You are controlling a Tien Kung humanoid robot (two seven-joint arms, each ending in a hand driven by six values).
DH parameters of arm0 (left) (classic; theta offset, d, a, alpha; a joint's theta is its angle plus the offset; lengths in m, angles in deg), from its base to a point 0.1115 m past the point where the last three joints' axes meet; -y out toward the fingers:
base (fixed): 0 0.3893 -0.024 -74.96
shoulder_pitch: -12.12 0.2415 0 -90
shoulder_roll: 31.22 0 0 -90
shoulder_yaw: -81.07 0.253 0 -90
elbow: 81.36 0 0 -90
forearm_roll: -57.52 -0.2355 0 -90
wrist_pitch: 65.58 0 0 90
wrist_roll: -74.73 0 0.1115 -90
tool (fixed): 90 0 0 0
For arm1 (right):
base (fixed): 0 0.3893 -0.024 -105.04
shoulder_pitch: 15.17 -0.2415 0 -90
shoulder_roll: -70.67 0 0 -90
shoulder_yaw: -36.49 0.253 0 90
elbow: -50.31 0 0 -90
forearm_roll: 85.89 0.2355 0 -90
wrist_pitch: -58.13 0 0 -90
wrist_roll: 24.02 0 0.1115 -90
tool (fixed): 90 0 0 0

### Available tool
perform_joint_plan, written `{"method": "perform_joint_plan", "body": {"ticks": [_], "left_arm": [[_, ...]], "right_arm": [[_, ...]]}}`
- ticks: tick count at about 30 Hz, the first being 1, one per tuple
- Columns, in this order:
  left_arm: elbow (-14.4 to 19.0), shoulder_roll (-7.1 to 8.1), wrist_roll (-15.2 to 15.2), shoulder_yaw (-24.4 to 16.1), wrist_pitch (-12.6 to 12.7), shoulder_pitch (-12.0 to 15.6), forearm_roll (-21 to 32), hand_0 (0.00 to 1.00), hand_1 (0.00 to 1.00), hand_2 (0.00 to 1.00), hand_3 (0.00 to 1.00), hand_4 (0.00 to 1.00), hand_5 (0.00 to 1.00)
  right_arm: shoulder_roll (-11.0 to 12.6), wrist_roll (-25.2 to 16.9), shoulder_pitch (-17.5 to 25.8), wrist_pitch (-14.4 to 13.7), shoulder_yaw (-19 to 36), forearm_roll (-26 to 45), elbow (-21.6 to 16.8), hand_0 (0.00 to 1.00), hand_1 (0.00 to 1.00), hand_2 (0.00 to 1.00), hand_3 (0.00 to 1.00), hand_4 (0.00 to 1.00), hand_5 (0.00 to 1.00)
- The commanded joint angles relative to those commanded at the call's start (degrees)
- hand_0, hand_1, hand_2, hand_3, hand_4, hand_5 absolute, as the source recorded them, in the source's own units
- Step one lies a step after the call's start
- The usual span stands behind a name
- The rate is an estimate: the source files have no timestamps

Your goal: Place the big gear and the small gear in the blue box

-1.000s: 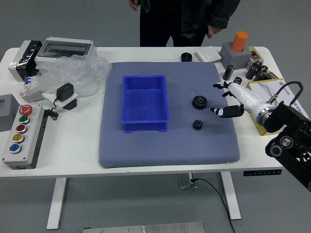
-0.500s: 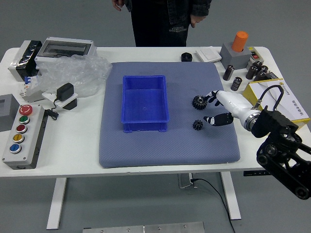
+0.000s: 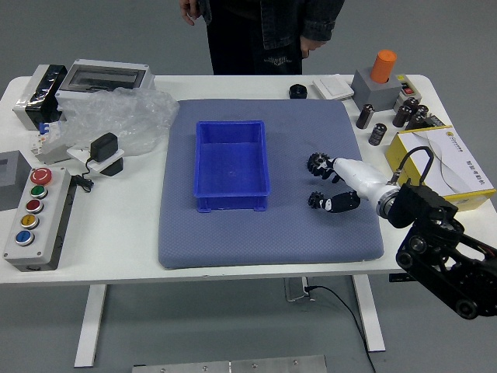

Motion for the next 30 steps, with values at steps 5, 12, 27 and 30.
{"method": "perform_joint_plan", "body": {"ticks": [5,12,27,30], "left_arm": [[0.00,0.00,-0.02,-0.03,-0.01,0.01,-0.06,0.735,0.683,0.731,0.734,0.454,0.010],[0.00,-0.03,-0.04,-0.08,-0.04,0.01,-0.16,0.734,0.683,0.730,0.733,0.454,0.009],[0.00,-0.07,-0.05,-0.03,-0.06,0.02,-0.17,0.734,0.683,0.731,0.731,0.454,0.010],[0.00,-0.09,-0.05,-0.04,-0.05,0.02,-0.16,0.734,0.683,0.731,0.731,0.455,0.011]], "right_arm": [[-0.49,-0.30,-0.14,-0.19,-0.27,0.16,1.19,0.695,0.635,0.711,0.732,0.751,0.241],[-1.19,-0.78,-0.07,-0.50,-0.84,0.41,2.71,0.694,0.633,0.707,0.720,0.747,0.243],[-1.86,-1.47,0.33,-1.29,-1.00,0.71,4.08,0.682,0.625,0.675,0.687,0.734,0.260],[-2.00,-1.54,0.42,-1.45,-1.00,0.50,4.20,0.670,0.614,0.657,0.660,0.722,0.269]]}}
